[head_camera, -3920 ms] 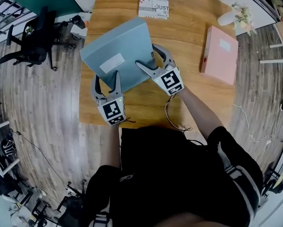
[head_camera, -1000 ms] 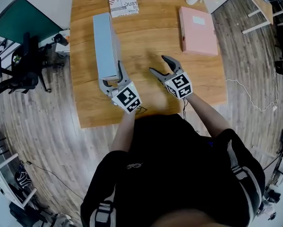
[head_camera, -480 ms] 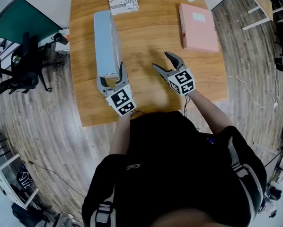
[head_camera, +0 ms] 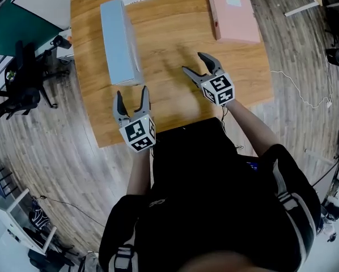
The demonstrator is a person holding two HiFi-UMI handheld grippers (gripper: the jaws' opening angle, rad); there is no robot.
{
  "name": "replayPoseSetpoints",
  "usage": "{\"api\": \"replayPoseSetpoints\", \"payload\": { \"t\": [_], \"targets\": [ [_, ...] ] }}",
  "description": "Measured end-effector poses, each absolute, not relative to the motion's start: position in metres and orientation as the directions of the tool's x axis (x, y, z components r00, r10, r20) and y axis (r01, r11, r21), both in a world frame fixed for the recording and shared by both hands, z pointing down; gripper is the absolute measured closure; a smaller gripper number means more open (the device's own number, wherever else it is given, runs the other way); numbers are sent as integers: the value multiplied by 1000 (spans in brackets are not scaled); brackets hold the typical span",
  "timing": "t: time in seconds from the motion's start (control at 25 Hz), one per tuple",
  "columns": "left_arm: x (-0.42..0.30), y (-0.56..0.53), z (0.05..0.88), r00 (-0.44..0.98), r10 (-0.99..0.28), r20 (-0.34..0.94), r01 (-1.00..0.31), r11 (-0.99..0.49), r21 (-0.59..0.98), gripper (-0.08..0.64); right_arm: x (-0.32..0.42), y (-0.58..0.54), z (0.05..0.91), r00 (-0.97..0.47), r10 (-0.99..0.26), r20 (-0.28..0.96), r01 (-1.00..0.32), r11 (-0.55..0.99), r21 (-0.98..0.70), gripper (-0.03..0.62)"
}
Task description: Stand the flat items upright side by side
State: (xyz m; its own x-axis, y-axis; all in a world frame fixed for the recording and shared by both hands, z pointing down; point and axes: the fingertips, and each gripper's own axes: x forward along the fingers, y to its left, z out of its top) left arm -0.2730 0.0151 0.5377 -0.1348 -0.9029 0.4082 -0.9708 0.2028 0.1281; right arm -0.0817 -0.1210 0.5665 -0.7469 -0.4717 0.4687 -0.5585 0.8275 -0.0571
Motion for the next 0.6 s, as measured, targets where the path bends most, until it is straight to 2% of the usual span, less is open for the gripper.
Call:
{"api": "replayPoseSetpoints", "payload": {
  "t": [0.24, 0.6],
  "targets": [
    [-235, 39, 571, 28, -851, 525, -961, 122, 249, 170, -47, -121, 585, -710, -506, 489, -616, 783, -84, 259],
    [-130, -12, 601, 173, -798, 577, -963, -13, 270, 172, 49, -162, 613, -640, -581, 503, -712, 694, -105, 253]
  ]
}}
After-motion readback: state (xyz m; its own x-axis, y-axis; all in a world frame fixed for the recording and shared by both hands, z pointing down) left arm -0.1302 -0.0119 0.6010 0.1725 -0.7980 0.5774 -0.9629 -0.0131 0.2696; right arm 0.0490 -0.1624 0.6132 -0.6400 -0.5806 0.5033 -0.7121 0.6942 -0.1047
